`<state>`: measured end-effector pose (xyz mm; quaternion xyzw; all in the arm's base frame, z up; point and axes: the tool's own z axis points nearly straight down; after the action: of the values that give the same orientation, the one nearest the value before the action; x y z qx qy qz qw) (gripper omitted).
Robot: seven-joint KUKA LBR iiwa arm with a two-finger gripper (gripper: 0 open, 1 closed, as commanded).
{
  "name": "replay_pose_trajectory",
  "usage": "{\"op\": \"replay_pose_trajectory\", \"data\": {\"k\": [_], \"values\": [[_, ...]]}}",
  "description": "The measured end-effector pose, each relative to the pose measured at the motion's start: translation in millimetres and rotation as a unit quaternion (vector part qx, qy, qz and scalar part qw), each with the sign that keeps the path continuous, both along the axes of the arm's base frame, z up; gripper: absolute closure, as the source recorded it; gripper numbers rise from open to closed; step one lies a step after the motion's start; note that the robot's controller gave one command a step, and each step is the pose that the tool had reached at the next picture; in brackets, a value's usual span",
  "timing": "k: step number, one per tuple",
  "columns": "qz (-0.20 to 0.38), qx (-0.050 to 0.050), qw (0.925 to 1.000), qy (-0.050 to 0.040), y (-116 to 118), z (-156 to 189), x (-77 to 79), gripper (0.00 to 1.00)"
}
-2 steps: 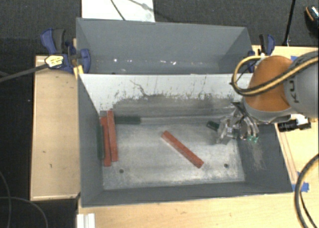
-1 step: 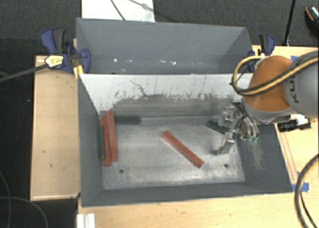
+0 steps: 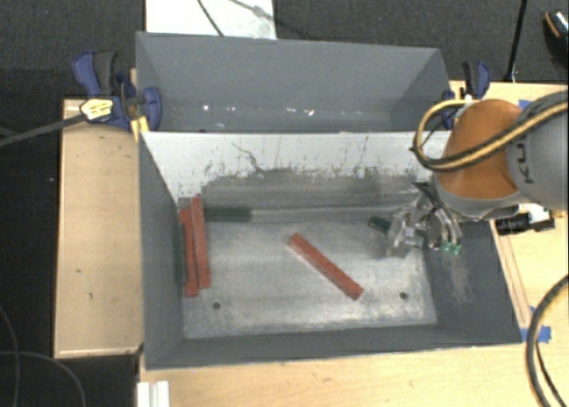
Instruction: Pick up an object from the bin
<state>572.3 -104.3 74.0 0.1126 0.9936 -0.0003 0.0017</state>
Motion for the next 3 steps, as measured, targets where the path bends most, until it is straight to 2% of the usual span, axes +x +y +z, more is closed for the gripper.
{"op": "replay_pose_trajectory", "data": {"k": [1,2,3], "values": [[0.001,0.0,1.0,0.0005,0.0,-0.4,-0.3,0.0],[0.229,-0.001,0.9733,-0.0012,-11.2,-2.8,-0.4,0.0],[0.424,-0.003,0.9056,-0.0016,-21.5,77.0,-31.8,0.0]]}}
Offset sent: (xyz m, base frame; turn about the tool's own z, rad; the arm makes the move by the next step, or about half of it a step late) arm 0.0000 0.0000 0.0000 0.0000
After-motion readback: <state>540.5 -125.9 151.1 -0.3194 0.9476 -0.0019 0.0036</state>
